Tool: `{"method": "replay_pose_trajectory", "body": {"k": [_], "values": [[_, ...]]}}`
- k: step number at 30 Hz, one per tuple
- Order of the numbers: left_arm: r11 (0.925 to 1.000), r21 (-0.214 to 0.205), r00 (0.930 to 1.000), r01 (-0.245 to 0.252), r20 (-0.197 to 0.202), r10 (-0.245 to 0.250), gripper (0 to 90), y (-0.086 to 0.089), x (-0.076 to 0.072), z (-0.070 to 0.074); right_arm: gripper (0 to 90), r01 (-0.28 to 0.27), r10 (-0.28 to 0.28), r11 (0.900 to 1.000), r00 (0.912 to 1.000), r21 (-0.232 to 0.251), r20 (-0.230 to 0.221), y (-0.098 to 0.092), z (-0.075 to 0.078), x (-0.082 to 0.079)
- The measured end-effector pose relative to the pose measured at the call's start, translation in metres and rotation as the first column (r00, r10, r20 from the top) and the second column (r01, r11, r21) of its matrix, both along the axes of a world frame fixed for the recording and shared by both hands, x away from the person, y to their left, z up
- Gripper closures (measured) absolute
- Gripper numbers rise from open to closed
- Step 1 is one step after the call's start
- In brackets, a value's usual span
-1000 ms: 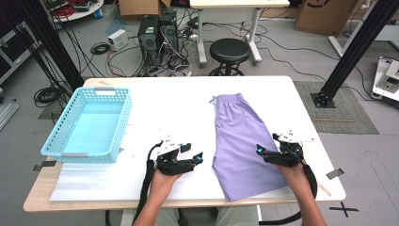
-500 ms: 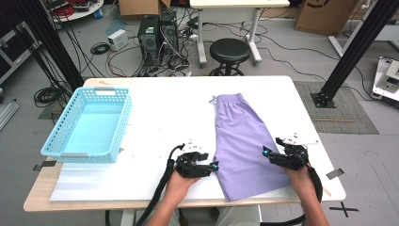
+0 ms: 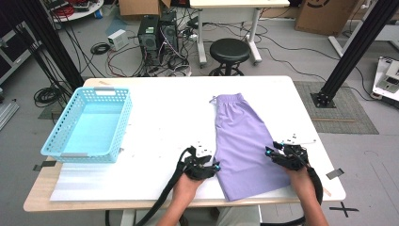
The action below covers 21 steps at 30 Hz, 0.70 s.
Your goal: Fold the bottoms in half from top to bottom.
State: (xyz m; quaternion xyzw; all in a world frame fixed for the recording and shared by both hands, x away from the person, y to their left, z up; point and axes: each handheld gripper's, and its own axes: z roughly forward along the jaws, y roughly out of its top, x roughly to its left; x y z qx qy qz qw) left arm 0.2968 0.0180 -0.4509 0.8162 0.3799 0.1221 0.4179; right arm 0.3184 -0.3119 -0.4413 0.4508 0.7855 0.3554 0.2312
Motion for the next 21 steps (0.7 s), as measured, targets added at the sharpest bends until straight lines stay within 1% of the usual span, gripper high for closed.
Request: {"method": "replay_pose_trajectory", "body": {"k": [2, 6, 8, 9, 10, 13, 14, 17, 18, 21], "values": [[1.0, 0.005, 1.0, -0.007, 0.005, 0.007, 63.4, 0.0, 0.0, 0.0, 61.7, 0.001, -0.001, 0.9999, 0.9999, -0.01, -0.017, -0.001, -0.002, 0.0], [0.9995, 0.028, 0.9997, 0.011, 0.022, -0.012, 74.2, -0.003, -0.003, 0.0, 61.6, 0.014, -0.015, 0.9995, 0.9996, -0.027, -0.023, -0.002, -0.003, 0.001], [0.9995, 0.024, 0.9996, 0.021, 0.018, -0.021, 81.5, -0.005, -0.005, 0.0, 60.7, 0.024, -0.025, 0.9993, 0.9993, -0.03, -0.027, -0.002, -0.004, 0.001], [0.9994, 0.022, 0.9994, 0.028, 0.017, -0.029, 86.8, -0.006, -0.005, 0.0, 59.8, 0.028, -0.029, 0.9991, 0.9992, -0.033, -0.029, -0.002, -0.004, 0.001], [0.9995, 0.025, 0.9996, 0.021, 0.016, -0.021, 87.4, -0.006, -0.006, 0.0, 58.9, 0.033, -0.034, 0.999, 0.9989, -0.03, -0.033, -0.002, -0.004, 0.001], [0.9999, 0.006, 0.9999, 0.015, -0.004, -0.015, 88.4, -0.005, -0.004, 0.0, 57.6, 0.047, -0.049, 0.9981, 0.9981, -0.039, -0.037, -0.004, -0.005, 0.002], [0.9999, -0.005, 0.9999, 0.009, -0.012, -0.009, 88.5, -0.004, -0.004, 0.0, 57.6, 0.059, -0.061, 0.9976, 0.9973, -0.036, -0.042, -0.005, -0.005, 0.002], [0.9997, -0.022, 0.9996, 0.011, -0.026, -0.012, 88.6, -0.001, -0.003, 0.0, 58.2, 0.084, -0.087, 0.9956, 0.9945, -0.042, -0.058, -0.01, -0.007, 0.002], [0.9996, -0.024, 0.9995, 0.011, -0.028, -0.012, 88.6, 0.0, -0.003, 0.0, 58.6, 0.091, -0.092, 0.9954, 0.9938, -0.032, -0.062, -0.011, -0.007, 0.002], [0.9992, -0.038, 0.9991, 0.014, -0.04, -0.016, 88.6, 0.002, -0.002, -0.001, 64.7, 0.098, -0.099, 0.9951, 0.9922, -0.012, -0.076, -0.015, -0.007, 0.002]]}}
